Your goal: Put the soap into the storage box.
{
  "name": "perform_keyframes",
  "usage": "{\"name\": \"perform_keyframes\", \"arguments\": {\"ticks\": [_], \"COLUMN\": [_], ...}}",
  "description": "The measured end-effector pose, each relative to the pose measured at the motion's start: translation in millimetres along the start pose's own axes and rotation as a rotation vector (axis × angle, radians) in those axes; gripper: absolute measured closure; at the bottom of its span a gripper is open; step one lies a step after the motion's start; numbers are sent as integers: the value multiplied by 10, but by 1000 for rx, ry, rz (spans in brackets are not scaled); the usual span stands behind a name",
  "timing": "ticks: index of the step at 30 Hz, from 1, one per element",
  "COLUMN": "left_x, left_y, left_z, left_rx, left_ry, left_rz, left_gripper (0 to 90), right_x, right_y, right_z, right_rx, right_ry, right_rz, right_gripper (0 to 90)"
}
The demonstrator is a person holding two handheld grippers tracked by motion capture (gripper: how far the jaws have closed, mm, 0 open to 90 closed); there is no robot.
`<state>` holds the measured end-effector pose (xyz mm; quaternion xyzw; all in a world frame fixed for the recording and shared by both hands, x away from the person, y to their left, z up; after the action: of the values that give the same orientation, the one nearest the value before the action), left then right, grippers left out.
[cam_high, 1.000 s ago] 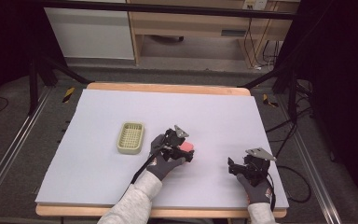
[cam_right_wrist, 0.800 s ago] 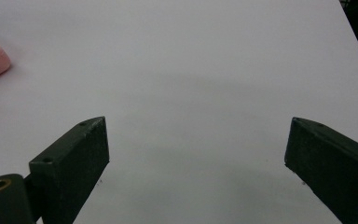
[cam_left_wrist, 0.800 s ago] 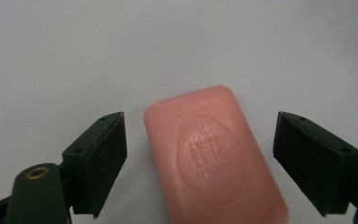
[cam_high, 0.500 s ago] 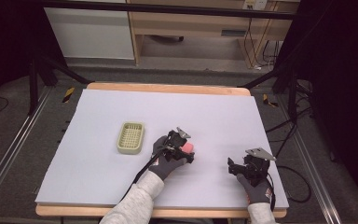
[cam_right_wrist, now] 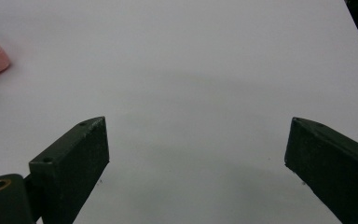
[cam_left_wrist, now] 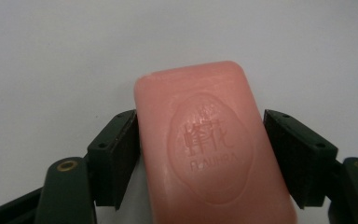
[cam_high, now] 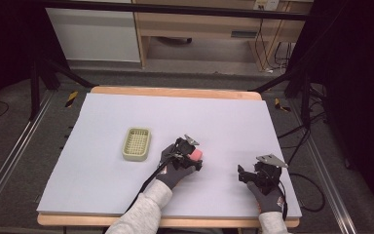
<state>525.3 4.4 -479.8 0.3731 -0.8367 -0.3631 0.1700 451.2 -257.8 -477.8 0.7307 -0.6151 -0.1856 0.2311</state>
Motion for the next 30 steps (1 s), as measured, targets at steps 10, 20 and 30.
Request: {"name": "perform_keyframes", "arguments": {"ticks": [10,20,30], "left_x": [-17,-60,-116], "left_y": [31,68,243], "left_z": [2,3,-7], "left_rx": [-12,-12,6], "left_ry": [-3,-1,1], "left_rz": [-3,18,27], "left_gripper": [374,375,376], "right_x": [-4,3,6], "right_y": [1,5,6], "right_z": [-2,-2,-2], "right_rx": [1,2,3], "right_ry": [0,0,-1], "right_rz": [0,2,3], "right_gripper": [66,66,66]}}
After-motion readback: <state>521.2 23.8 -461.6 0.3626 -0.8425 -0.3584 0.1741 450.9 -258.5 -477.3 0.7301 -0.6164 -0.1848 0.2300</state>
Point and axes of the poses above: each handheld gripper's, and its own axes: y roughly backward along the jaws, z roughly out of its underside, x roughly to its right, the point moved 1 cm from there along -y, roughly forward along the jaws, and after that the axes turned 3 degrees about x, right-handed, at the moved point
